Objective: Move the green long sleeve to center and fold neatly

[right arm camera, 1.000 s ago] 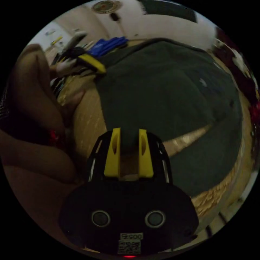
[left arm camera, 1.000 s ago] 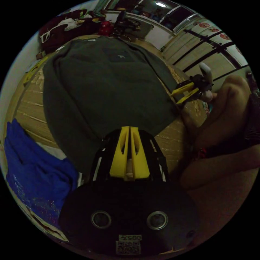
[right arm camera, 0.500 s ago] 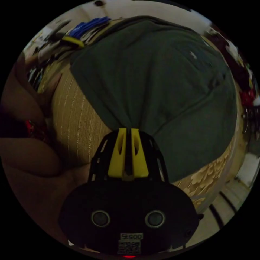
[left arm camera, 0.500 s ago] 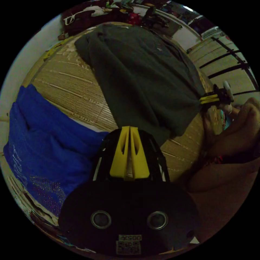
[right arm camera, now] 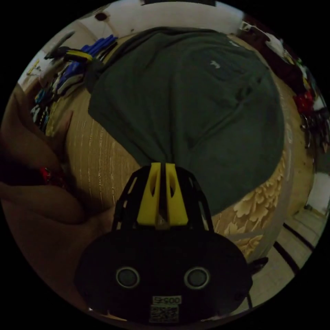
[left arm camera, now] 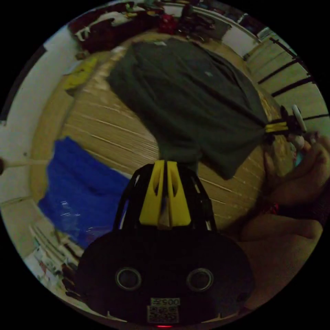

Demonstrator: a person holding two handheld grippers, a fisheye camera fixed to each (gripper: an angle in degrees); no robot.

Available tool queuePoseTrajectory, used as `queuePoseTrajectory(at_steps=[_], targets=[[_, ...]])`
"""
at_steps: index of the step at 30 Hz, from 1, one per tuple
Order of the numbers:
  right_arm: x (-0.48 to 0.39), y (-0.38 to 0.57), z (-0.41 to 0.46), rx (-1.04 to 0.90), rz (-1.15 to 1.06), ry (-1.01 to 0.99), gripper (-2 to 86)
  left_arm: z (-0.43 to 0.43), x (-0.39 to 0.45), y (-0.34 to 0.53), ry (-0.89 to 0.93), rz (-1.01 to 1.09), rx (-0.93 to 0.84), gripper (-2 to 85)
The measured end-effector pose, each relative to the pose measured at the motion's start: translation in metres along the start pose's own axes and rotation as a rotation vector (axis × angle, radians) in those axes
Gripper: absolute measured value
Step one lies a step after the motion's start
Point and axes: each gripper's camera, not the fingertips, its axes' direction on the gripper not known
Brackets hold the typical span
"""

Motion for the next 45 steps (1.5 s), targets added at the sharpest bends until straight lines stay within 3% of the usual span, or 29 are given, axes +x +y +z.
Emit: queuePoseTrajectory(at_steps=[3, 5, 8, 10, 13, 16, 18, 19, 21, 24, 26, 33, 35, 37, 40, 45], targets=[[0.04, 0.011, -0.012, 0.047, 0.113, -0.061, -1.1, -0.031, -0.028, -0.006, -0.292, -0.209, 0.106, 2.6], [0.067, 0.017, -0.018, 0.095, 0.194, -0.171, -1.1, -0.042, -0.032, -0.006, -0.293, -0.257, 0.19, 3.1], [0.103, 0.027, -0.029, 0.171, 0.289, -0.261, -1.2, -0.036, 0.004, -0.01, -0.099, -0.075, 0.293, 4.0], [0.121, 0.031, -0.035, 0.202, 0.317, -0.273, -1.2, -0.004, 0.059, -0.015, 0.101, 0.191, 0.259, 4.7], [0.149, 0.036, -0.047, 0.254, 0.344, -0.322, -1.3, 0.038, 0.136, -0.018, 0.223, 0.457, 0.18, 5.3], [0.176, 0.036, -0.062, 0.301, 0.34, -0.38, -1.3, 0.063, 0.194, -0.028, 0.259, 0.676, 0.107, 3.8], [0.199, 0.032, -0.071, 0.323, 0.343, -0.421, -1.2, 0.073, 0.216, -0.04, 0.171, 0.773, 0.066, 2.1], [0.206, 0.031, -0.074, 0.329, 0.351, -0.428, -1.2, 0.078, 0.22, -0.053, 0.028, 0.759, 0.054, 1.3], [0.239, 0.032, -0.084, 0.378, 0.407, -0.451, -1.3, 0.081, 0.212, -0.08, -0.091, 0.683, 0.031, 0.6], [0.285, 0.046, -0.086, 0.423, 0.558, -0.465, -1.4, 0.069, 0.173, -0.123, -0.018, 0.395, 0.058, -0.1], [0.311, 0.061, -0.081, 0.425, 0.657, -0.476, -1.2, 0.055, 0.165, -0.13, -0.001, 0.342, 0.146, -0.3], [0.37, 0.114, -0.053, 0.392, 0.833, -0.494, -0.9, 0.056, 0.258, -0.108, 0.132, 0.621, 0.265, 4.0], [0.379, 0.117, -0.049, 0.372, 0.833, -0.486, -0.9, 0.065, 0.295, -0.102, 0.109, 0.741, 0.252, 7.5], [0.385, 0.119, -0.047, 0.347, 0.818, -0.462, -0.9, 0.084, 0.338, -0.1, -0.037, 0.892, 0.207, 8.9], [0.396, 0.123, -0.048, 0.332, 0.797, -0.44, -0.9, 0.106, 0.359, -0.117, -0.21, 0.882, 0.13, 8.8], [0.412, 0.138, -0.053, 0.321, 0.752, -0.417, -0.9, 0.105, 0.351, -0.156, 0.059, 0.784, 0.001, 6.3]])
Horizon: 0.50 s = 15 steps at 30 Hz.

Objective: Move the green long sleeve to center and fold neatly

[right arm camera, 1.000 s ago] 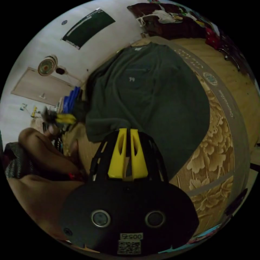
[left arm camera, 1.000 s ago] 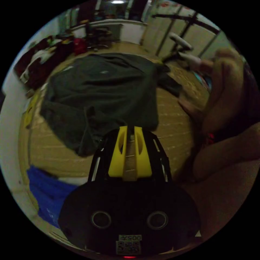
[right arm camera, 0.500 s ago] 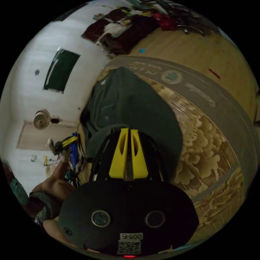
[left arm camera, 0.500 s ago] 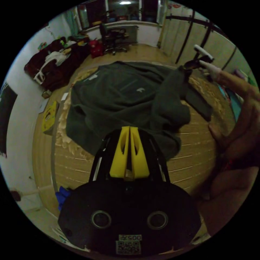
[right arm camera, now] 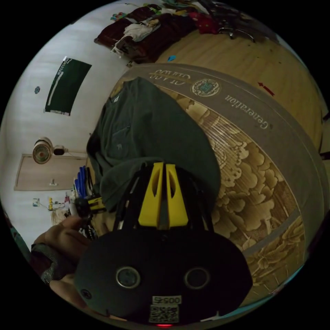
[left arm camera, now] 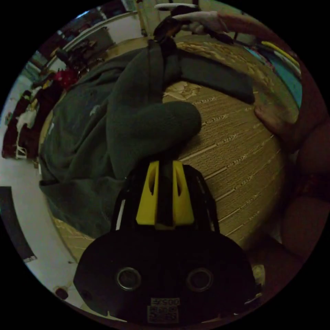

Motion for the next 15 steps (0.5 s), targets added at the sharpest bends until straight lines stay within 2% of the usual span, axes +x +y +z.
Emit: queuePoseTrajectory(at_steps=[3, 6, 9, 12, 15], targets=[[0.003, 0.01, -0.015, -0.004, -0.091, -0.043, -0.9, -0.012, -0.014, 0.001, 0.149, -0.019, -0.046, 4.9], [-0.002, 0.033, -0.03, -0.061, -0.244, -0.13, -0.9, -0.042, -0.022, 0.025, 0.134, -0.121, -0.04, 4.6], [-0.005, 0.066, -0.028, -0.193, -0.34, -0.212, -0.9, -0.063, -0.022, 0.06, 0.095, -0.239, -0.148, 4.4], [-0.004, 0.098, -0.003, -0.357, -0.352, -0.245, -0.9, -0.066, -0.017, 0.092, 0.096, -0.389, -0.288, 4.3], [0.008, 0.108, 0.002, -0.323, -0.299, -0.213, -0.9, -0.072, -0.011, 0.094, 0.109, -0.516, -0.233, 4.5]])
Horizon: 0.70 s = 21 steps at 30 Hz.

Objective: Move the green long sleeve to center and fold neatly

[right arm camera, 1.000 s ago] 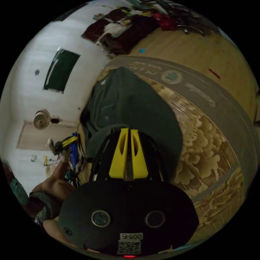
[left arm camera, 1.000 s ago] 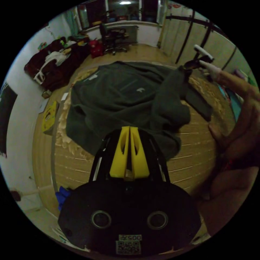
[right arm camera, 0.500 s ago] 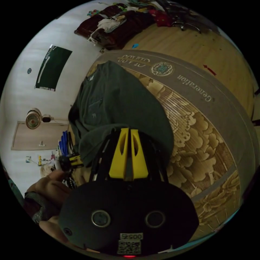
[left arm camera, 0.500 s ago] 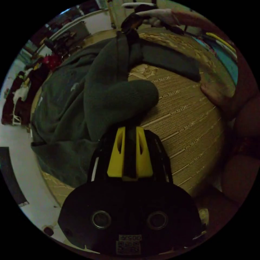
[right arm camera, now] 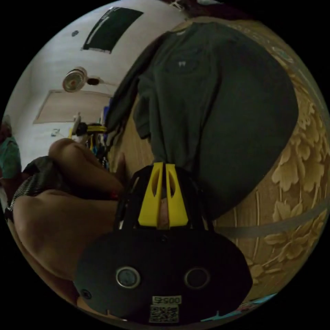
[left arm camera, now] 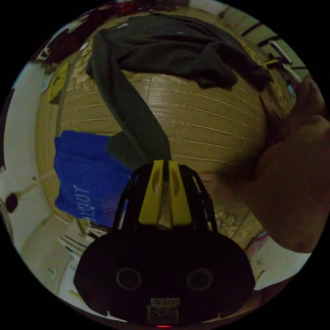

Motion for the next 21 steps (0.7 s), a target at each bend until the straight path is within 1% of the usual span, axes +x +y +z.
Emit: queuePoseTrajectory(at_steps=[1, 3, 5, 6, 7, 10, 13, 14, 16, 17, 18, 19, 20, 21], targets=[[0.005, 0.001, -0.004, 0.036, 0.019, -0.014, -0.9, -0.003, 0.004, -0.007, -0.014, -0.046, 0.046, 5.0], [0.024, 0.002, -0.023, 0.195, 0.086, -0.117, -0.9, -0.005, 0.018, -0.025, -0.065, -0.039, 0.121, 5.8], [0.032, 0.002, -0.036, 0.274, 0.109, -0.151, -0.9, -0.008, 0.04, -0.049, -0.136, 0.039, 0.181, 6.9], [0.034, 0.002, -0.042, 0.297, 0.112, -0.153, -0.9, -0.01, 0.057, -0.067, -0.181, 0.133, 0.213, 7.7], [0.035, 0.002, -0.044, 0.302, 0.111, -0.149, -0.9, -0.011, 0.076, -0.084, -0.198, 0.243, 0.249, 8.5], [0.035, 0.003, -0.045, 0.274, 0.101, -0.112, -0.9, -0.005, 0.114, -0.121, -0.219, 0.456, 0.283, 10.8], [0.041, 0.007, -0.039, 0.258, 0.108, -0.125, -0.9, 0.011, 0.135, -0.16, -0.264, 0.55, 0.227, 12.3], [0.044, 0.009, -0.036, 0.259, 0.111, -0.136, -0.9, 0.013, 0.137, -0.167, -0.265, 0.56, 0.214, 12.3], [0.048, 0.011, -0.032, 0.26, 0.118, -0.148, -0.9, 0.008, 0.14, -0.19, -0.166, 0.592, 0.231, 10.6], [0.051, 0.013, -0.03, 0.26, 0.125, -0.155, -0.9, 0.007, 0.141, -0.196, -0.145, 0.599, 0.215, 10.0], [0.054, 0.015, -0.028, 0.263, 0.131, -0.161, -0.9, 0.003, 0.142, -0.206, -0.124, 0.611, 0.197, 8.7], [0.055, 0.015, -0.027, 0.265, 0.134, -0.164, -0.9, -0.001, 0.141, -0.215, -0.112, 0.603, 0.182, 5.1], [0.058, 0.017, -0.027, 0.269, 0.139, -0.172, -0.9, -0.002, 0.141, -0.219, -0.105, 0.594, 0.173, 3.4], [0.059, 0.019, -0.027, 0.274, 0.142, -0.176, -0.9, -0.007, 0.138, -0.228, -0.05, 0.573, 0.142, 2.7]])
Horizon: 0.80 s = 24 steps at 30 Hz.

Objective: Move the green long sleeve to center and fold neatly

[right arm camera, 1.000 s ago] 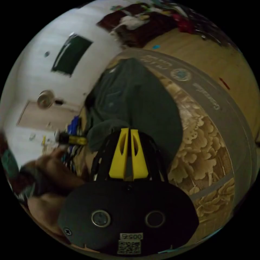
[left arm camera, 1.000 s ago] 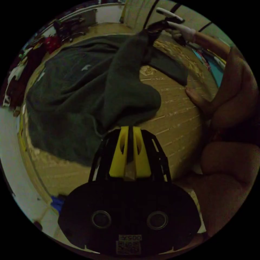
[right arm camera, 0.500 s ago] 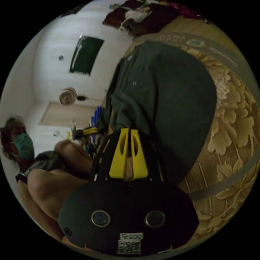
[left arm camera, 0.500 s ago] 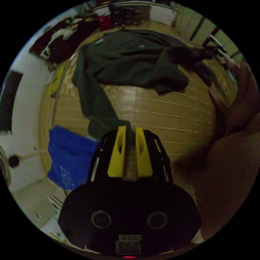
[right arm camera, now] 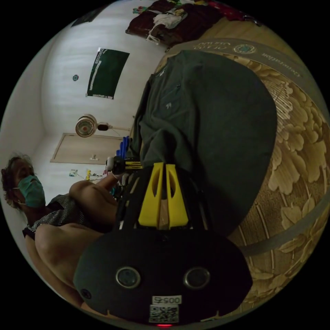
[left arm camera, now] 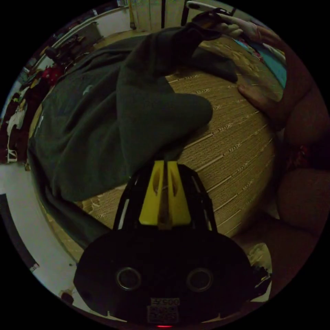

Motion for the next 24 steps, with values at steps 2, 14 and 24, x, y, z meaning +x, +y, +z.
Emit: queuePoseTrajectory(at_steps=[2, 14, 24], targets=[[0.0, 0.003, -0.005, 0.005, -0.01, 0.007, -0.9, -0.01, -0.009, -0.004, 0.064, -0.044, 0.006, 2.0], [-0.009, 0.039, 0.038, -0.457, -0.166, 0.079, -0.7, -0.064, 0.005, 0.048, 0.134, -0.412, -0.253, 1.0], [0.012, 0.065, 0.077, -0.54, -0.06, 0.144, 0.1, -0.053, 0.028, 0.026, 0.228, -0.696, -0.289, 0.3]])
